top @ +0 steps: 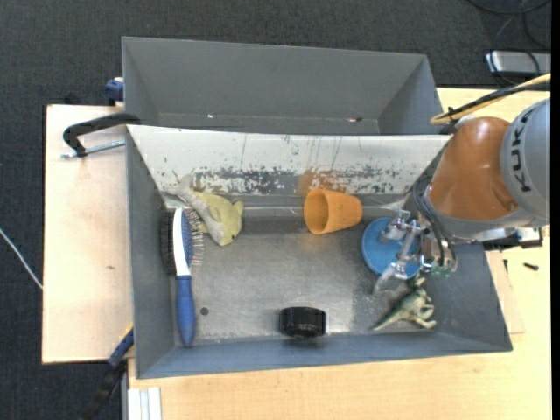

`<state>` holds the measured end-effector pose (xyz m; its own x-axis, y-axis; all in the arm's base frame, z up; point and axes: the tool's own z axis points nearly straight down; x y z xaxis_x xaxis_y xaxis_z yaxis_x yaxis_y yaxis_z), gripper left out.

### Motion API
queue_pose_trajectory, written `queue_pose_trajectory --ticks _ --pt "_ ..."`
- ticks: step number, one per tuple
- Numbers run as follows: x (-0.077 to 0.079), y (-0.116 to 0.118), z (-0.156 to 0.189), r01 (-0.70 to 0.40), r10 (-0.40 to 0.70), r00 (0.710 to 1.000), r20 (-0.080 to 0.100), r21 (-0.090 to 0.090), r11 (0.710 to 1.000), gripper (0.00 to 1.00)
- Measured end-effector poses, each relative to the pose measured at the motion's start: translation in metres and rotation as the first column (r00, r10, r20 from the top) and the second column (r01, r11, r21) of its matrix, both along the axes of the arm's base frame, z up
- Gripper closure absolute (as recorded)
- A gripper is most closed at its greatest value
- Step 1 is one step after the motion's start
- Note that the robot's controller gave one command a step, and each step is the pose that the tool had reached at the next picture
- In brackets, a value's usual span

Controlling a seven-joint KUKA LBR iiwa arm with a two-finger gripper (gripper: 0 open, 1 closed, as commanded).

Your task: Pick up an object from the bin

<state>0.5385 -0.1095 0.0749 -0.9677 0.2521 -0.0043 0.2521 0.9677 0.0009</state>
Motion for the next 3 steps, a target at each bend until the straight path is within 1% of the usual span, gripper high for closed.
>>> queue_pose_trajectory --ticks 3 --pt "0.0036 0.0014 0.0027 -0.002 0.002 1.000 0.001 0.000 1.000 0.00"
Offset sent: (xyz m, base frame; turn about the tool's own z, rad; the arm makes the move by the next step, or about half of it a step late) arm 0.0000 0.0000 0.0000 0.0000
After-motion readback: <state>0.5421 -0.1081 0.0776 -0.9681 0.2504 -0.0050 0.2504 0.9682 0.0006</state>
